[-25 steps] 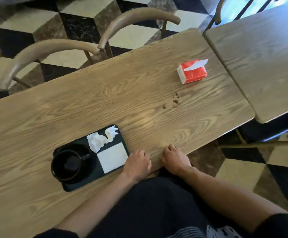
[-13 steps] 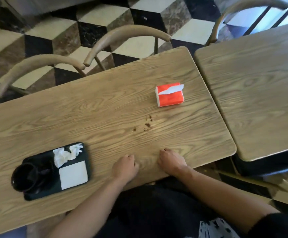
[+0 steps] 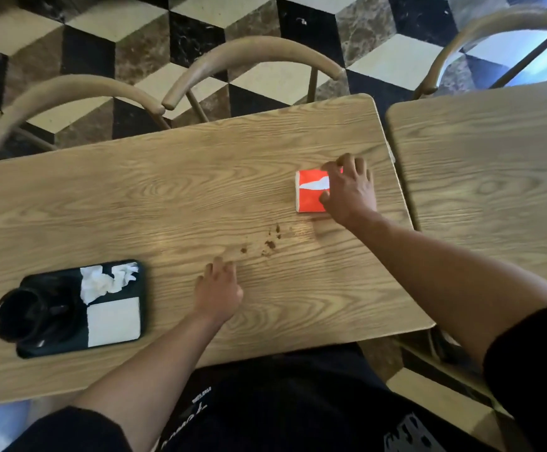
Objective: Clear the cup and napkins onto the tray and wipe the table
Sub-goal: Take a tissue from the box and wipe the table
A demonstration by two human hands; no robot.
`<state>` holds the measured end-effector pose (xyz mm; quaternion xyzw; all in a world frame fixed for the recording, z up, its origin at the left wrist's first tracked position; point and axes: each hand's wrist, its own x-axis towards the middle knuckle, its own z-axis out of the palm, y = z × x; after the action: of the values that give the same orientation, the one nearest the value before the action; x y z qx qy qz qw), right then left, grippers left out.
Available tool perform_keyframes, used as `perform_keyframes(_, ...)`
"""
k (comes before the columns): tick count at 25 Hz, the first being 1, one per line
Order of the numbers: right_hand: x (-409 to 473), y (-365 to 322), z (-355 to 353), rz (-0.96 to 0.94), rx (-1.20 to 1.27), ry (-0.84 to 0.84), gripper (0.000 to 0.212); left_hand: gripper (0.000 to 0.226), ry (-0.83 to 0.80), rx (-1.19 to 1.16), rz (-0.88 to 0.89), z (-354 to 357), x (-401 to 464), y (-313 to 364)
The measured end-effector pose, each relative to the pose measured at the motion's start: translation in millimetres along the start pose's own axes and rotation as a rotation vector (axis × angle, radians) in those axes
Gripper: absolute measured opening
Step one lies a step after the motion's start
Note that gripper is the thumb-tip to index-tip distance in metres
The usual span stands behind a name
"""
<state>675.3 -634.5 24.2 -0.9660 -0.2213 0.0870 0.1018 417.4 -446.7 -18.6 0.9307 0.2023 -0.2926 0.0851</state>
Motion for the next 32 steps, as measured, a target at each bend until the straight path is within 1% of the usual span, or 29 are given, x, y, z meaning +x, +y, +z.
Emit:
perform_keyframes(2, 14, 0, 9, -0.024, -0.103, -0.130, 0.052, 0.064, 0.002, -0.007, -0.029, 3, 4, -5)
perform_keyframes(4, 17, 4, 19, -0.042, -0.128, -0.176, 0.044, 0.070, -0.011, -0.023, -0.047, 6, 5, -6)
perform_keyframes(6, 17, 7, 23, -0.029, -0.060, -0.149, 0.031, 0.071, -0.006, -0.027, -0.052, 10, 3, -6)
perform_keyframes(9, 14, 8, 17, 0.004, 0.069, -0.078, 0.022, 0.070, 0.001, -0.026, -0.043, 13, 0, -6)
perform_keyframes(12, 11, 0, -1, 0.040, 0.208, 0.076, 0.019, 0.067, 0.002, -0.041, -0.016, 11, -1, -11)
perform_keyframes(14, 4, -13, -15, 0.032, 0.288, 0.191, 0.017, 0.065, 0.007, -0.044, 0.014, 9, -3, -16)
perform_keyframes(16, -5, -28, -27, 0.025, 0.355, 0.261, 0.014, 0.065, 0.012, -0.043, 0.027, 8, -5, -22)
perform_keyframes(18, -15, -44, -35, 0.047, 0.429, 0.262, 0.012, 0.066, 0.016, -0.026, 0.031, 7, -8, -30)
perform_keyframes(21, -26, -58, -33, 0.057, 0.407, 0.199, 0.013, 0.068, 0.007, 0.002, 0.054, 8, -12, -36)
perform_keyframes(24, -26, -54, -29, 0.162, 0.413, 0.158, 0.016, 0.066, 0.010, -0.009, 0.068, 7, -15, -38)
perform_keyframes(26, -25, -48, -30, 0.227, 0.438, 0.185, 0.018, 0.064, 0.005, -0.013, 0.077, 7, -15, -40)
perform_keyframes(32, -21, -39, -43, 0.345, 0.548, 0.278, 0.020, 0.065, 0.002, -0.022, 0.100, 11, -16, -45)
